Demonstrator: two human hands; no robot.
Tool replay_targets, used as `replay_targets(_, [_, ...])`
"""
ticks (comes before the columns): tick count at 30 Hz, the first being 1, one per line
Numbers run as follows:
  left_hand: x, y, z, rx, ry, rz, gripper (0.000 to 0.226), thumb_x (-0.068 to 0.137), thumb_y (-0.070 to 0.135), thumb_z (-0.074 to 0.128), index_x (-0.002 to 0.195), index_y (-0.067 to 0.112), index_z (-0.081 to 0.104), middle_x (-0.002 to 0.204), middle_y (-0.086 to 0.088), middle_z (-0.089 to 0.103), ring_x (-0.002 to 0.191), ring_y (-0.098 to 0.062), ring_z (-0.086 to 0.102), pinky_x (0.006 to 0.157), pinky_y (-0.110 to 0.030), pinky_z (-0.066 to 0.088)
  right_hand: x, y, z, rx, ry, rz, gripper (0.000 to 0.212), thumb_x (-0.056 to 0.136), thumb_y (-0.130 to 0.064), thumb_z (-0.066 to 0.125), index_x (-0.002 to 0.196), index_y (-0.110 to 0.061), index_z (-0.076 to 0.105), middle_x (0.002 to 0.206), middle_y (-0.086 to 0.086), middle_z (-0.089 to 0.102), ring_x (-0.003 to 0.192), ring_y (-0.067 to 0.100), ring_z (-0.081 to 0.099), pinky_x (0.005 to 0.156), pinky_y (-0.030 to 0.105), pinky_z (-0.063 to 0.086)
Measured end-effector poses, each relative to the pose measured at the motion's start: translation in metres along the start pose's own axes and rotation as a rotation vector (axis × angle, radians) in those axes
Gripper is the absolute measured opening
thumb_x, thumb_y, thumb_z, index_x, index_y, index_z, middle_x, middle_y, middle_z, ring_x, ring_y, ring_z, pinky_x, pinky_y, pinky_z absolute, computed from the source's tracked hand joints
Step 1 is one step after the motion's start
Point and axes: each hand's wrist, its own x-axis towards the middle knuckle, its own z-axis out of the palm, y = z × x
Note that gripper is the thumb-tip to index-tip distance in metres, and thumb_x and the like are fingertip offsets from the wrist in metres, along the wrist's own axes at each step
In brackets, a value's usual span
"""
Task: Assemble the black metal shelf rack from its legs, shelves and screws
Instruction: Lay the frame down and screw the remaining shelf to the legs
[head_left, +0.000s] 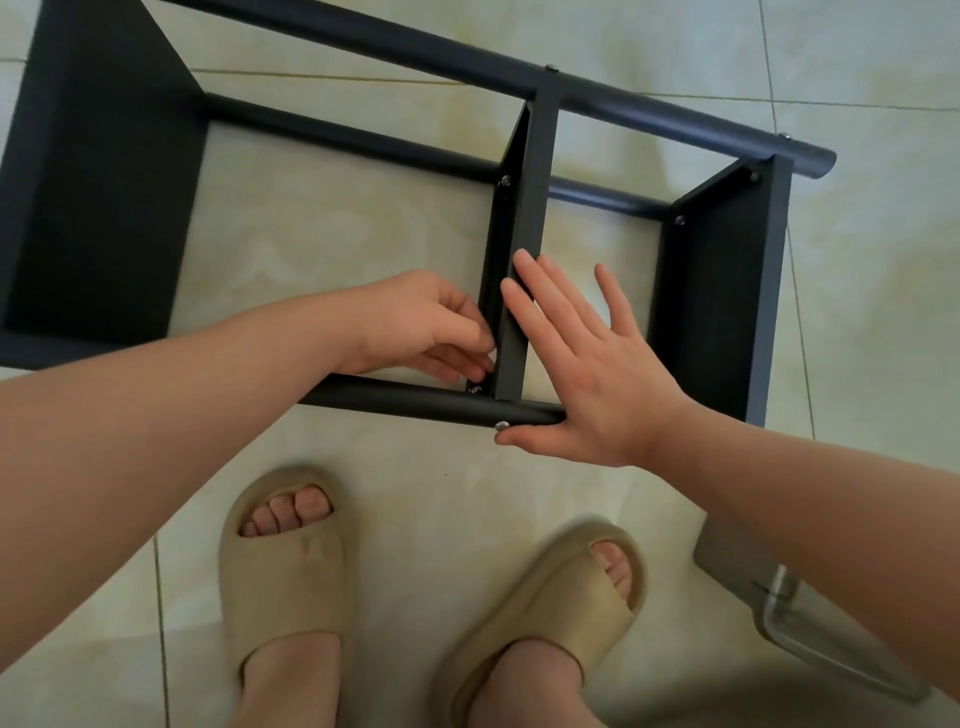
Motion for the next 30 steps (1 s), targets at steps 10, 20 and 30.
replay_targets(10, [0.0037,-0.0027,0.0011,-0.095,0.069,0.012,0.008,0.095,0.015,0.066,0.101,0.014,0.072,0.087,-0.003,0.077,0.083,-0.012,0.074,0.075,-0.025,0.057,0.0006,0.0003,0.0013,0.011,-0.003,0.001,0.112,0.085,-0.086,0.035,0.162,-0.009,0.009,0.17,0.011,-0.001,0.157,0.026,-0.002,0.123,0.061,0.005])
replay_targets(20, [0.0007,0.002,0.0011,0.006,0.077,0.061,0.007,0.093,0.01,0.067,0.089,0.015,0.069,0.079,-0.001,0.076,0.08,-0.014,0.074,0.077,-0.028,0.058,0.001,0.0001,0.0011,0.033,0.002,0.0,0.111,0.085,-0.085,0.036,0.162,-0.009,0.009,0.17,0.011,0.0,0.157,0.027,-0.001,0.123,0.061,0.007])
replay_targets(30, [-0.0014,0.0031,0.0033,0.138,0.102,0.103,0.01,0.093,0.008,0.067,0.086,0.014,0.069,0.071,0.002,0.075,0.075,-0.011,0.073,0.073,-0.023,0.059,0.0011,0.0,0.0005,0.043,0.0,0.001,0.111,0.085,-0.085,0.037,0.162,-0.009,0.01,0.17,0.011,0.0,0.157,0.027,-0.001,0.122,0.063,0.009])
